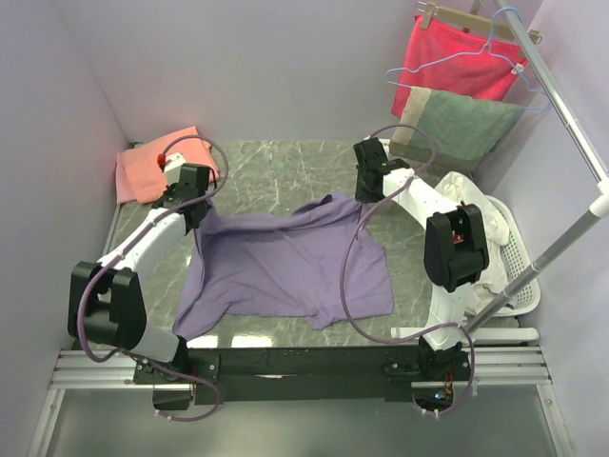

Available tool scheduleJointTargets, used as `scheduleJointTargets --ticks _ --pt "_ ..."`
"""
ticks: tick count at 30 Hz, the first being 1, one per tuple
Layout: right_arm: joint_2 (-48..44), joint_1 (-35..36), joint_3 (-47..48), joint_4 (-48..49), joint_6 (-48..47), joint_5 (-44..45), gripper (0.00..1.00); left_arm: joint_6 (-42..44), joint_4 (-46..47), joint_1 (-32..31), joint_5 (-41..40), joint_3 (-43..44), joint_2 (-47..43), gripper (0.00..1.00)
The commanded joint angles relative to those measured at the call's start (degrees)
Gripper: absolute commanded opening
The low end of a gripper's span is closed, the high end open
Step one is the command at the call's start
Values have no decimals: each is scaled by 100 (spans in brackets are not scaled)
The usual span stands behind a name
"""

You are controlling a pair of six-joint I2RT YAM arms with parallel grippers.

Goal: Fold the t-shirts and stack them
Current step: Flatten out the tshirt

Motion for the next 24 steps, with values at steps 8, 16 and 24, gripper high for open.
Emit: scheduleJointTargets --ticks 8,16,24 --pt "400 -349 606 -94 5 671 0 -122 232 799 -331 742 1347 16" --pt "-371 -419 -61 98 -3 418 57 -193 319 1134 -157 322 1173 11" --pt "81 -174 1218 110 -223 -1419 66 -306 601 1134 468 -557 751 36"
